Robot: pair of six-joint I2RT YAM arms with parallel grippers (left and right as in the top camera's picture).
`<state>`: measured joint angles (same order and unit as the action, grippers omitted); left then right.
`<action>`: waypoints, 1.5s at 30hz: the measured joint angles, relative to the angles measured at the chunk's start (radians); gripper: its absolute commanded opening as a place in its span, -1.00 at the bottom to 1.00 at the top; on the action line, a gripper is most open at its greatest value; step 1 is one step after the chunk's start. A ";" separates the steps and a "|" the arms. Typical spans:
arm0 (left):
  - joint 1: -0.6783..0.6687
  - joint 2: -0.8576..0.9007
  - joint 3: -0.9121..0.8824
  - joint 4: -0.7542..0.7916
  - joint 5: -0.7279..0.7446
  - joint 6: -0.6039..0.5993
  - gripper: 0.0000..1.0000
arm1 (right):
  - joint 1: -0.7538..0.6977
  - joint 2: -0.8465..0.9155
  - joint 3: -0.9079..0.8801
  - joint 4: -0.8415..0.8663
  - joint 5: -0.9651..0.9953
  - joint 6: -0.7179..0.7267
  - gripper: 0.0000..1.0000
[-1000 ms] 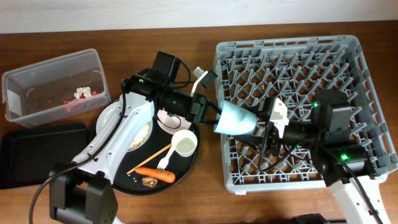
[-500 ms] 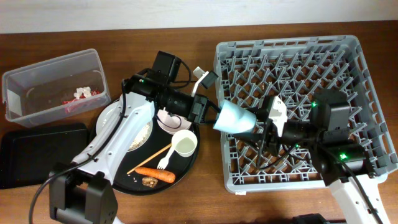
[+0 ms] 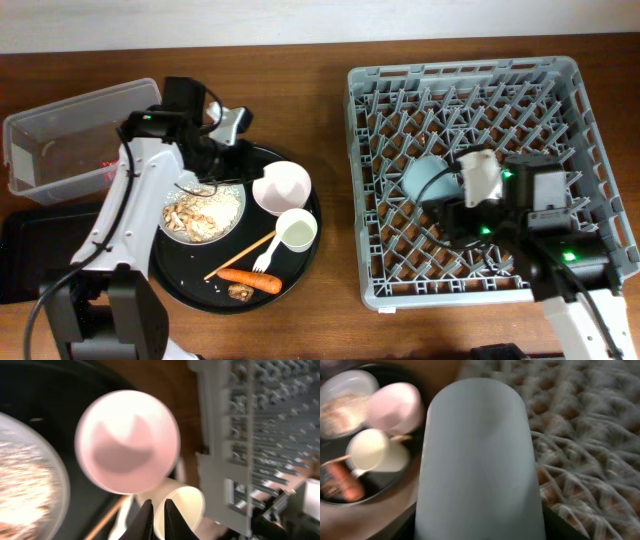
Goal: Sort waste into correct bins and load items into the dishwasher rack
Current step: 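Place the light-blue cup upside down in the rack's right side, then grasp the white cup with the left gripper and lift it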
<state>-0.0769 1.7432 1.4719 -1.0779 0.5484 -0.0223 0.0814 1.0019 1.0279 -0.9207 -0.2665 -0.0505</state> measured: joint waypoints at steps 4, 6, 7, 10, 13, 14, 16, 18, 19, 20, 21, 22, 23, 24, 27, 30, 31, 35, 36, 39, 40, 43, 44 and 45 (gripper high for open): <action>0.027 0.000 0.000 -0.004 -0.040 0.000 -0.82 | -0.135 -0.002 0.116 -0.166 0.112 0.085 0.11; 0.027 0.000 0.000 -0.006 -0.047 0.000 -0.83 | -0.246 0.000 0.154 -0.206 0.145 0.106 0.11; 0.026 0.000 0.000 -0.006 -0.049 0.000 -0.82 | -0.294 0.006 0.163 -0.221 0.150 0.108 0.11; 0.027 0.000 0.000 -0.006 -0.053 0.000 -0.83 | -0.463 0.070 0.173 -0.251 0.174 0.122 0.11; 0.027 0.000 0.000 -0.007 -0.055 0.000 -0.83 | -0.595 0.164 0.175 -0.268 0.176 0.126 0.13; 0.027 0.000 0.000 -0.008 -0.056 0.000 -0.82 | -0.636 0.200 0.175 -0.269 0.179 0.126 0.12; 0.027 0.000 0.000 -0.008 -0.056 0.000 -0.83 | -0.720 0.292 0.175 -0.270 0.180 0.126 0.13; 0.027 0.000 0.000 -0.008 -0.056 0.000 -0.83 | -0.740 0.323 0.175 -0.274 0.175 0.126 0.15; 0.027 0.000 0.000 -0.008 -0.056 0.000 -0.83 | -0.747 0.340 0.175 -0.277 0.172 0.126 0.16; 0.027 0.000 0.000 -0.008 -0.056 0.000 -0.83 | -0.750 0.362 0.175 -0.279 0.170 0.128 0.21; 0.027 0.000 0.000 -0.008 -0.056 0.000 -0.82 | -0.751 0.385 0.175 -0.280 0.167 0.128 0.22; 0.027 0.000 0.000 -0.008 -0.056 0.000 -0.82 | -0.751 0.402 0.175 -0.280 0.166 0.130 0.22; 0.027 0.000 0.000 -0.008 -0.056 0.000 -0.83 | -0.751 0.415 0.175 -0.280 0.164 0.129 0.30; 0.027 0.000 0.000 -0.009 -0.056 0.000 -0.82 | -0.751 0.430 0.175 -0.280 0.165 0.130 0.50; 0.027 0.000 0.000 -0.011 -0.056 0.000 -0.82 | -0.752 0.462 0.175 -0.273 0.165 0.129 0.89; 0.027 0.000 0.000 -0.013 -0.056 0.000 -0.81 | -0.752 0.467 0.175 -0.241 0.149 0.130 0.92; 0.027 0.000 0.000 -0.014 -0.056 0.000 -0.80 | -0.752 0.467 0.175 -0.235 0.121 0.130 0.92; 0.027 0.000 0.000 -0.018 -0.056 0.000 -0.71 | -0.752 0.466 0.188 -0.260 -0.018 0.095 0.92; 0.027 0.000 0.000 -0.023 -0.056 0.000 -0.67 | -0.752 0.460 0.196 -0.267 -0.056 0.080 0.92; 0.027 0.000 0.000 -0.048 -0.063 0.000 -0.46 | -0.748 0.392 0.222 -0.295 -0.167 0.020 0.92; 0.027 0.000 0.000 -0.063 -0.070 0.002 -0.44 | -0.736 0.344 0.231 -0.310 -0.211 -0.011 0.92; 0.025 0.000 0.000 -0.101 -0.090 0.003 -0.44 | -0.644 0.247 0.246 -0.332 -0.277 -0.078 0.91; 0.022 0.000 0.000 -0.109 -0.094 0.003 -0.44 | -0.597 0.228 0.250 -0.340 -0.292 -0.097 0.91; 0.017 0.000 0.000 -0.111 -0.097 0.003 -0.44 | -0.555 0.221 0.251 -0.347 -0.297 -0.108 0.91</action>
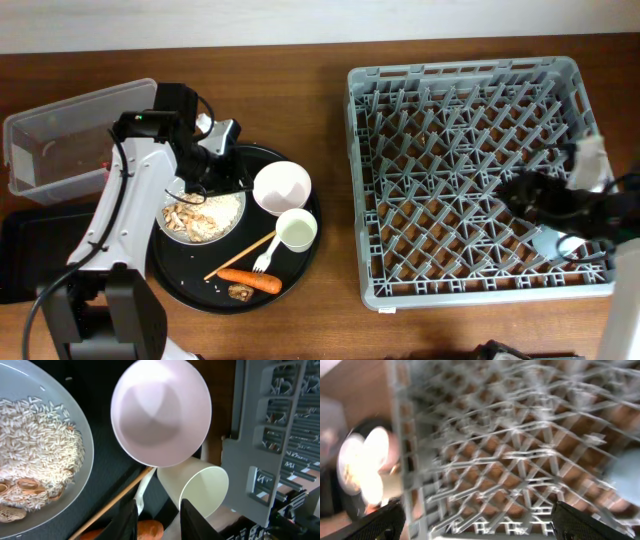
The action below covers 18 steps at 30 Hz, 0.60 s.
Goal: Sort waste into correct bins and load items into the dishwasher rack
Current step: 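Grasp the white cup with the left gripper and lift it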
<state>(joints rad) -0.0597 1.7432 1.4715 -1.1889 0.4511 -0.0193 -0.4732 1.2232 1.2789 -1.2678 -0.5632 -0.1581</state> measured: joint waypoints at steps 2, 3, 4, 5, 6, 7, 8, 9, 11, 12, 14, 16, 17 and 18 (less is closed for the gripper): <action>-0.020 0.000 0.000 0.000 -0.005 0.000 -0.43 | 0.108 0.005 0.000 -0.011 0.001 -0.018 0.91; -0.047 0.000 0.000 0.000 -0.007 0.000 -0.42 | 0.151 0.007 0.000 -0.011 0.008 -0.023 0.92; -0.067 0.000 -0.002 0.000 -0.010 0.000 -0.41 | 0.194 0.008 0.000 -0.011 0.020 -0.028 0.93; -0.095 0.000 -0.006 0.000 -0.020 0.000 -0.35 | 0.232 0.008 0.000 -0.011 0.035 -0.030 0.94; -0.117 0.000 -0.013 0.001 -0.032 0.000 -0.31 | 0.251 0.008 0.000 -0.011 0.044 -0.031 0.95; -0.146 0.000 -0.028 0.005 -0.056 0.000 -0.31 | 0.284 0.008 0.000 -0.012 0.063 -0.033 0.96; -0.163 0.000 -0.040 0.009 -0.067 0.000 -0.31 | 0.298 0.008 0.000 -0.013 0.081 -0.034 0.97; -0.180 0.000 -0.055 0.017 -0.078 0.000 -0.31 | 0.312 0.008 0.000 -0.013 0.094 -0.034 0.97; -0.208 0.000 -0.085 0.036 -0.093 0.000 -0.31 | 0.333 0.008 0.000 -0.014 0.113 -0.037 0.98; -0.221 0.000 -0.103 0.047 -0.097 0.000 -0.31 | 0.335 0.009 0.000 -0.014 0.120 -0.037 0.98; -0.236 0.000 -0.132 0.076 -0.103 0.000 -0.31 | 0.336 0.010 0.000 -0.015 0.130 -0.037 0.98; -0.243 0.000 -0.171 0.110 -0.106 0.000 -0.32 | 0.336 0.010 0.000 -0.014 0.137 -0.037 0.99; -0.245 0.000 -0.194 0.121 -0.109 0.000 -0.50 | 0.336 0.010 0.000 -0.014 0.138 -0.037 1.00; -0.246 0.000 -0.202 0.124 -0.111 0.000 -0.61 | 0.336 0.011 0.000 -0.015 0.141 -0.037 0.97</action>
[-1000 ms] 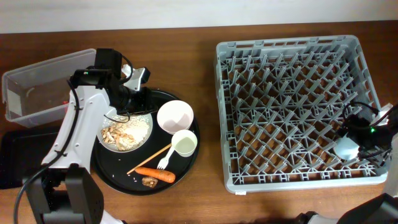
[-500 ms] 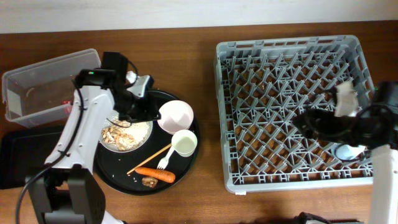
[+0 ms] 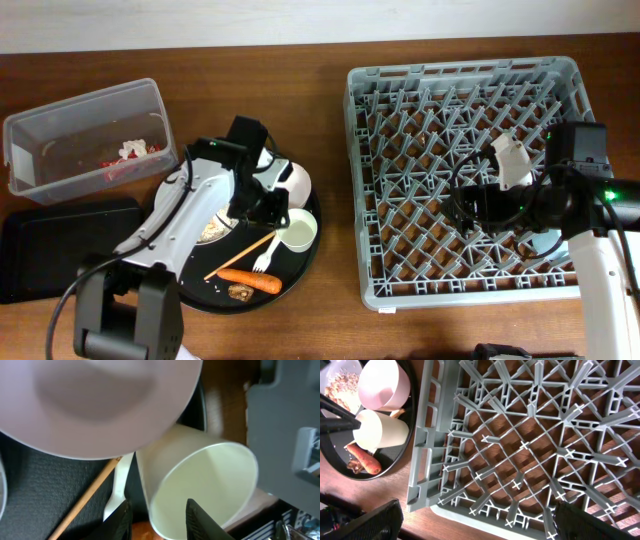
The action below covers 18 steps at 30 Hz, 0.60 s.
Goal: Sort waste into correct bins and load items into the dishwasher rack
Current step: 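Grasp the white cup with the left gripper and lift it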
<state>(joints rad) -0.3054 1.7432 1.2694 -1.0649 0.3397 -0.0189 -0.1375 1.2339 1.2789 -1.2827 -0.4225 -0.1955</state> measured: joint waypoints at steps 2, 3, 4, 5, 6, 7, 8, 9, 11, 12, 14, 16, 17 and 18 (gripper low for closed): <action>0.000 0.000 -0.020 0.011 -0.002 0.002 -0.99 | 0.000 0.000 0.000 0.000 0.003 0.001 0.97; 0.000 0.000 -0.025 0.014 -0.004 0.003 -0.99 | 0.000 0.000 0.000 0.000 0.004 0.001 0.97; 0.000 0.000 -0.026 0.021 -0.011 0.004 -0.99 | 0.000 0.000 0.000 0.000 0.004 0.000 0.97; 0.000 0.000 -0.026 0.024 -0.016 0.001 -0.99 | 0.000 0.000 0.000 0.000 0.005 0.000 0.98; 0.004 0.000 -0.026 0.032 -0.019 0.000 -1.00 | 0.000 0.000 0.000 0.000 0.007 0.001 0.97; 0.005 0.000 -0.026 0.031 -0.016 0.000 -0.99 | 0.000 0.000 0.000 0.000 0.007 0.001 0.97; 0.006 0.000 -0.022 0.024 -0.012 0.000 -1.00 | 0.000 0.000 0.000 0.000 0.007 0.001 0.97; 0.011 0.000 -0.016 0.018 -0.007 0.000 -0.99 | 0.000 0.000 0.000 0.001 0.007 0.000 0.97; 0.047 0.000 0.040 -0.005 0.030 0.000 -1.00 | 0.000 0.000 0.000 0.002 0.007 0.000 0.97; 0.065 0.000 0.064 -0.006 0.054 0.000 -1.00 | 0.000 0.000 0.000 0.006 0.007 0.000 0.97; 0.120 -0.003 0.126 0.010 0.160 0.000 -1.00 | 0.000 0.000 0.000 0.023 0.008 0.000 0.97; 0.185 -0.015 0.156 0.060 0.351 0.015 -1.00 | 0.000 0.000 0.000 0.063 -0.009 -0.011 0.97; 0.200 -0.017 0.158 0.077 0.446 0.031 -1.00 | 0.000 0.000 0.000 0.070 -0.041 -0.035 0.97; 0.207 -0.017 0.158 0.092 0.512 0.043 -1.00 | 0.000 0.001 0.000 0.074 -0.094 -0.077 0.97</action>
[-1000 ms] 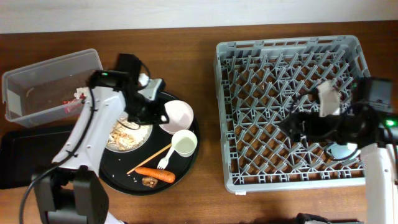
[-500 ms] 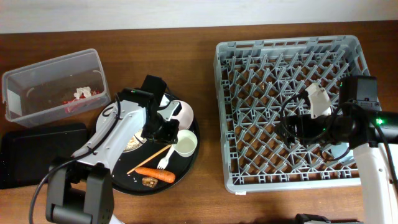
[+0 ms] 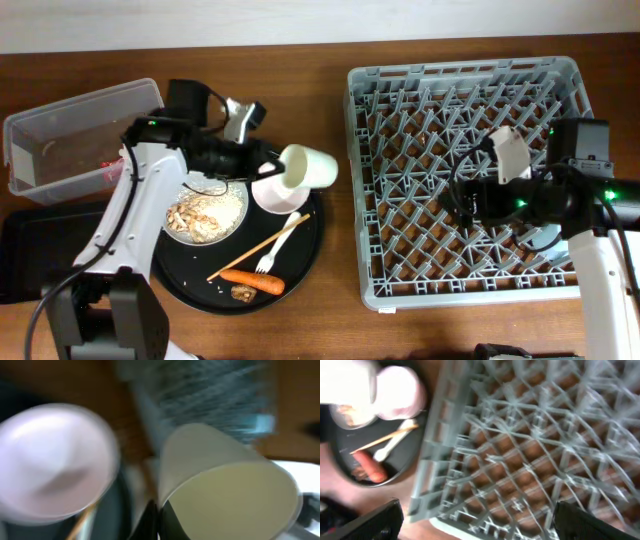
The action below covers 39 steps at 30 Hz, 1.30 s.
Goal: Sort waste into correct bins and load items into the dishwasher rack
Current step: 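Grasp the white cup with the left gripper and lift it, then hand the white cup from the left gripper to the right gripper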
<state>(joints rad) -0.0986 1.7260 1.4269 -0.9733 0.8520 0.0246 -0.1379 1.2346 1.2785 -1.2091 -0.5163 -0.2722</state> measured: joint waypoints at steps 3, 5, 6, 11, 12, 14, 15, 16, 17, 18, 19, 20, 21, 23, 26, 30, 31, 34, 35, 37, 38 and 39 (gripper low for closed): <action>0.003 0.000 0.000 0.048 0.252 0.044 -1.00 | 0.002 0.000 0.000 0.006 -0.230 -0.171 0.97; -0.008 0.000 0.000 0.052 0.373 0.060 -1.00 | 0.002 0.001 -0.001 0.010 -0.380 -0.283 0.97; -0.017 0.000 0.000 0.054 0.430 0.064 -1.00 | 0.002 0.002 -0.001 0.014 -0.445 -0.332 0.97; -0.075 0.000 0.000 0.055 0.523 0.069 -1.00 | 0.005 0.038 -0.001 0.044 -0.600 -0.418 0.97; -0.095 0.000 0.000 0.055 0.532 0.070 -1.00 | 0.018 0.052 -0.001 0.055 -0.626 -0.427 0.97; -0.138 0.000 0.000 0.058 0.541 0.073 -1.00 | 0.072 0.083 -0.001 0.079 -0.657 -0.438 0.97; -0.150 0.000 0.000 0.060 0.545 0.073 -1.00 | 0.101 0.096 -0.001 0.098 -0.665 -0.441 0.97; -0.159 0.000 0.000 0.060 0.548 0.073 -1.00 | 0.125 0.105 -0.002 0.112 -0.670 -0.443 0.97; -0.168 0.000 0.000 0.060 0.548 0.073 -1.00 | 0.159 0.119 -0.002 0.134 -0.676 -0.443 0.97; -0.175 0.000 0.000 0.061 0.549 0.073 -1.00 | 0.173 0.125 -0.002 0.140 -0.679 -0.444 0.97; -0.179 0.000 0.000 0.061 0.549 0.073 -1.00 | 0.188 0.128 -0.002 0.149 -0.679 -0.445 0.97; -0.182 0.000 0.000 0.062 0.551 0.073 -1.00 | 0.201 0.129 -0.002 0.158 -0.679 -0.446 1.00; -0.184 0.000 0.000 0.062 0.551 0.073 -1.00 | 0.213 0.129 -0.002 0.164 -0.681 -0.446 0.93; -0.186 0.000 0.000 0.062 0.551 0.073 -1.00 | 0.233 0.129 -0.002 0.167 -0.682 -0.446 0.80; -0.186 0.000 0.000 0.060 0.559 0.074 -1.00 | 0.265 0.129 -0.002 0.172 -0.678 -0.449 0.51; -0.187 -0.001 0.000 0.058 0.571 0.079 -0.99 | 0.265 0.129 -0.002 0.180 -0.672 -0.444 0.33; -0.187 -0.001 0.000 0.059 0.573 0.083 -0.99 | 0.265 0.129 -0.002 0.181 -0.671 -0.444 0.31; -0.187 -0.001 0.000 0.059 0.574 0.088 -0.79 | 0.265 0.129 -0.002 0.181 -0.671 -0.442 0.20; -0.187 -0.001 0.000 0.058 0.573 0.088 -0.75 | 0.265 0.129 -0.002 0.182 -0.669 -0.441 0.19; -0.187 -0.001 0.000 0.058 0.552 0.088 -0.72 | 0.266 0.129 -0.002 0.181 -0.663 -0.442 0.18; -0.188 -0.002 0.000 0.054 0.516 0.088 -0.73 | 0.266 0.129 -0.002 0.181 -0.640 -0.431 0.17; -0.190 -0.002 0.001 0.048 0.480 0.088 -0.77 | 0.267 0.129 -0.002 0.182 -0.620 -0.421 0.13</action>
<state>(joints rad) -0.2882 1.7241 1.4281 -0.9249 1.3319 0.1127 0.1295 1.3636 1.2770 -1.0275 -1.1358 -0.6930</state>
